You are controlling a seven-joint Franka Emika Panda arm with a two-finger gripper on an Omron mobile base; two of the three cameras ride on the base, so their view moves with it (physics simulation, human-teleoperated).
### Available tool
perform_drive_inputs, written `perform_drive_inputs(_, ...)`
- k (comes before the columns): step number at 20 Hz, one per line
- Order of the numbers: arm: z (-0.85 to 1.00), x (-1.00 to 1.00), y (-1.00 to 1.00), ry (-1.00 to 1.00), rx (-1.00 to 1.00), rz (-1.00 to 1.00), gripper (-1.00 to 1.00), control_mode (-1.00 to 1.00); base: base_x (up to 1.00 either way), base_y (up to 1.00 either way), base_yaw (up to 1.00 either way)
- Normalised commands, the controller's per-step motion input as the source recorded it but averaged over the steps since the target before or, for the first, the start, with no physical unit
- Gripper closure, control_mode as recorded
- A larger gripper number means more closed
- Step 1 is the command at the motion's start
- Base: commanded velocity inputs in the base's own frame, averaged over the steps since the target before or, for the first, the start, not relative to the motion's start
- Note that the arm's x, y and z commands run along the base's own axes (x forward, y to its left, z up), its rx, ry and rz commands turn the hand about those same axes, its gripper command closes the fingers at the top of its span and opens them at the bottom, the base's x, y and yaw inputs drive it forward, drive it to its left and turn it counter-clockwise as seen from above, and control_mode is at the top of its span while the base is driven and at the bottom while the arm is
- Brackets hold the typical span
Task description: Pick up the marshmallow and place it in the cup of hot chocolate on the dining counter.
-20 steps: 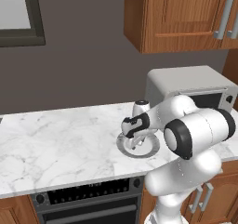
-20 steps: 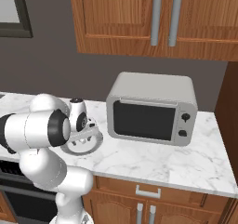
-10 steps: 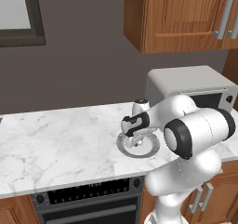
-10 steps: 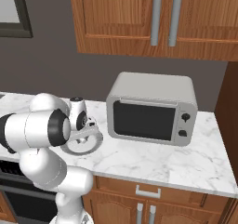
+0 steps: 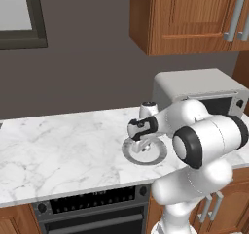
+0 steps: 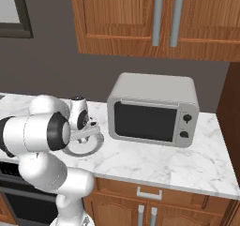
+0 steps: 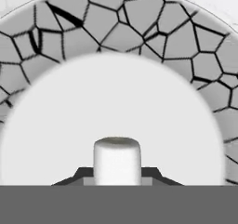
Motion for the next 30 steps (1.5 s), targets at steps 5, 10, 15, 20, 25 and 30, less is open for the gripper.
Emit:
perform_drive_inputs(5,1.0,-0.63,-0.12,-0.01,0.0,-0.08,1.0,-1.0,0.0,0.0,0.0)
perform_drive_inputs(10,1.0,-0.69,0.0,-0.06,0.0,-0.15,1.0,-1.0,0.0,0.0,0.0)
perform_drive_inputs(15,1.0,-0.51,-0.07,0.0,-0.06,-0.16,1.0,-1.0,0.0,0.0,0.0)
perform_drive_inputs(20,0.97,-0.36,-0.15,0.0,-0.04,-0.2,1.0,-1.0,0.0,0.0,0.0)
perform_drive_inputs(25,0.7,-0.37,-0.36,0.0,0.0,-0.1,1.0,-1.0,0.0,0.0,0.0)
perform_drive_inputs(30,0.47,-0.4,-0.26,-0.05,0.0,-0.02,1.0,-1.0,0.0,0.0,0.0)
